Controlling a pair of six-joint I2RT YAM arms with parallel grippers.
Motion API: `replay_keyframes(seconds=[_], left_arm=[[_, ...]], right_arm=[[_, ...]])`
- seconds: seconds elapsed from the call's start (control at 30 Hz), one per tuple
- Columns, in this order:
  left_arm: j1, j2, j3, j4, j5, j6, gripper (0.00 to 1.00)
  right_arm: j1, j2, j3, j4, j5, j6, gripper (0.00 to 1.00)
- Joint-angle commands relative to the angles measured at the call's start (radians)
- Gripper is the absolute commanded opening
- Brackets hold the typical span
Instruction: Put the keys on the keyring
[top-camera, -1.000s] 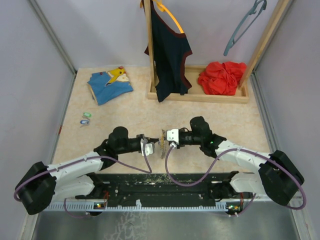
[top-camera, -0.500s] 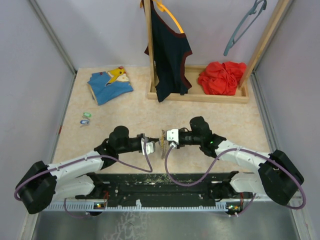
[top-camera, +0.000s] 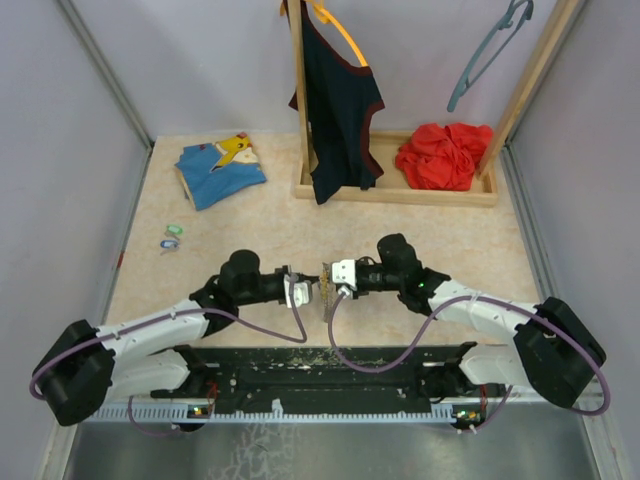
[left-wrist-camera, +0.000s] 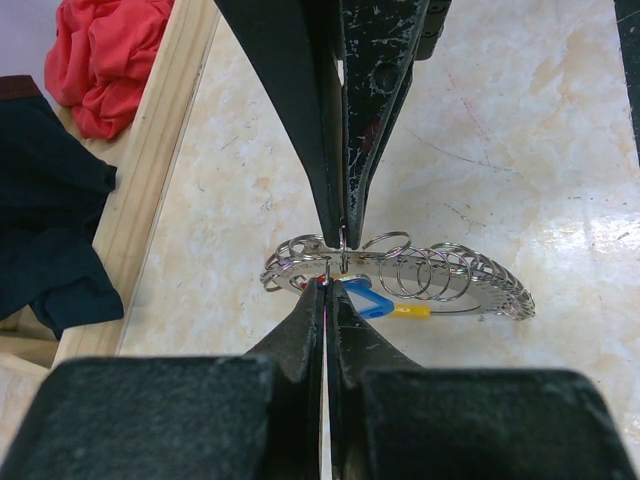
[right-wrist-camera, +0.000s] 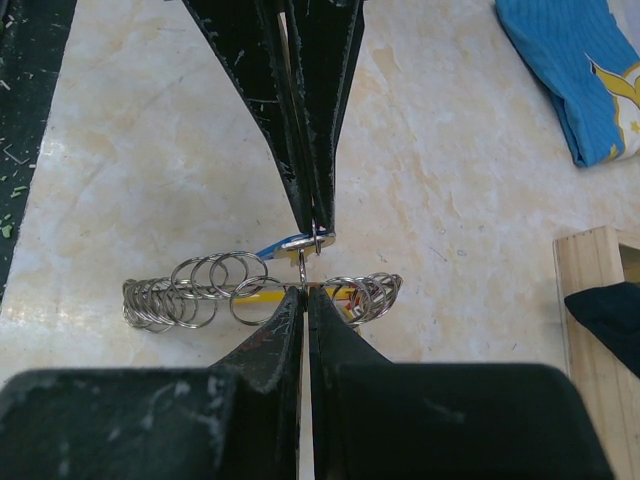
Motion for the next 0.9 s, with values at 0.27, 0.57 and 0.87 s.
replay_keyframes(seconds=[0.27,0.57,0.87], left_arm=[[-0.009,0.012,0.076,-0.117,-0.036,-0.004,0.0],[-0.009,0.021,0.097,-0.145,-0.02,-0.012,0.0],[-0.011,0.037,0.118,-0.177,-0.015,-0.017,0.0]], right_arm=[[0.007,-0.023,0.037,0.019,0.029,-0.02,0.0],[0.01,-0.015,0.042,0.026,0.023,-0.016,0.0],[0.015,-0.009,0.042,0.026,0.036,-0.018,0.0]])
